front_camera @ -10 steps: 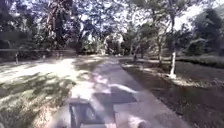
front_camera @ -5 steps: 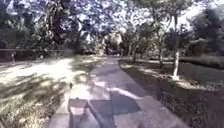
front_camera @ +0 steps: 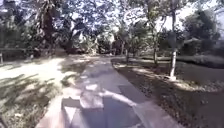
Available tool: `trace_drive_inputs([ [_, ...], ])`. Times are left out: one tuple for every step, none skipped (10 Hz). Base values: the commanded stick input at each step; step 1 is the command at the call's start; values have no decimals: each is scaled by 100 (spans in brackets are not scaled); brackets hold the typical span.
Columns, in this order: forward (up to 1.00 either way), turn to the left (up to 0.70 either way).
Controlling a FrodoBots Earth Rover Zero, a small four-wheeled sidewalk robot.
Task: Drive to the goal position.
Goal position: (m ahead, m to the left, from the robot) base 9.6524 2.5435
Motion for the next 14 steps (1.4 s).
trace_drive_inputs([
  [50,0],
  [50,0],
  [50,0],
  [50,0],
  [50,0],
  [50,0],
  [50,0],
  [50,0],
  [50,0],
  [50,0],
  [50,0],
  [50,0],
  [50,0],
  [50,0],
])
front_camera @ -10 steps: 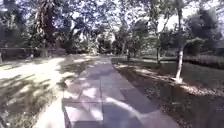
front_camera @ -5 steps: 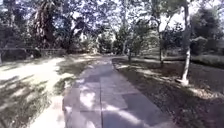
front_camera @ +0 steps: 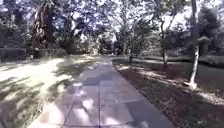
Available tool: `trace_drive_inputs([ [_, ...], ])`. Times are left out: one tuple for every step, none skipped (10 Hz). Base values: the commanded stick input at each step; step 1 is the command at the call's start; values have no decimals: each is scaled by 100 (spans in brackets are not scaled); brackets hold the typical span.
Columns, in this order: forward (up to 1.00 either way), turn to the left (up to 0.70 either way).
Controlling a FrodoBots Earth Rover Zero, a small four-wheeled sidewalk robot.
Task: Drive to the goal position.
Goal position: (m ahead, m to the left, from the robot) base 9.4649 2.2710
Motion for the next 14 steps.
trace_drive_inputs([
  [50,0],
  [50,0],
  [50,0],
  [50,0],
  [50,0],
  [50,0],
  [50,0],
  [50,0],
  [50,0],
  [50,0],
  [50,0],
  [50,0],
  [50,0],
  [50,0],
])
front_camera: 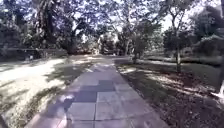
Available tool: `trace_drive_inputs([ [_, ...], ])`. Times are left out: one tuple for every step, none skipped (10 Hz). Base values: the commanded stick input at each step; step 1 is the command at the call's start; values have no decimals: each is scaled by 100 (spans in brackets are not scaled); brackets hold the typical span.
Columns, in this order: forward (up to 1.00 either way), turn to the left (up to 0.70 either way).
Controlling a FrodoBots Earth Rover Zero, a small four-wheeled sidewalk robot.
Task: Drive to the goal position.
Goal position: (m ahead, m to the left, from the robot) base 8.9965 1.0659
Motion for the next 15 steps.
trace_drive_inputs([
  [50,0],
  [50,0],
  [50,0],
  [50,0],
  [50,0],
  [50,0],
  [50,0],
  [50,0],
  [50,0],
  [50,0],
  [50,0],
  [50,0],
  [50,0],
  [50,0],
  [50,0],
])
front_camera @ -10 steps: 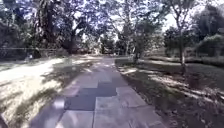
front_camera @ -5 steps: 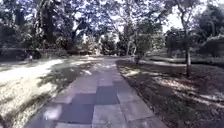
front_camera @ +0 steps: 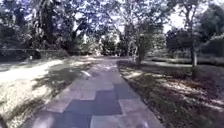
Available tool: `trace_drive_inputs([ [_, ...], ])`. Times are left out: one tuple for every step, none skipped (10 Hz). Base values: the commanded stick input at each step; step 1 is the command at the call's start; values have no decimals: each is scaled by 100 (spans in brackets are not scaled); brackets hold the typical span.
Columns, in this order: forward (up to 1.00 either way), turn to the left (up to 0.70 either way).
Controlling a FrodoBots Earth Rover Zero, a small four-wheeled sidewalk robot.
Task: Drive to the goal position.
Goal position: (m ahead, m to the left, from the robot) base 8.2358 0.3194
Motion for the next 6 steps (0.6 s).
trace_drive_inputs([
  [50,0],
  [50,0],
  [50,0],
  [50,0],
  [50,0],
  [50,0],
])
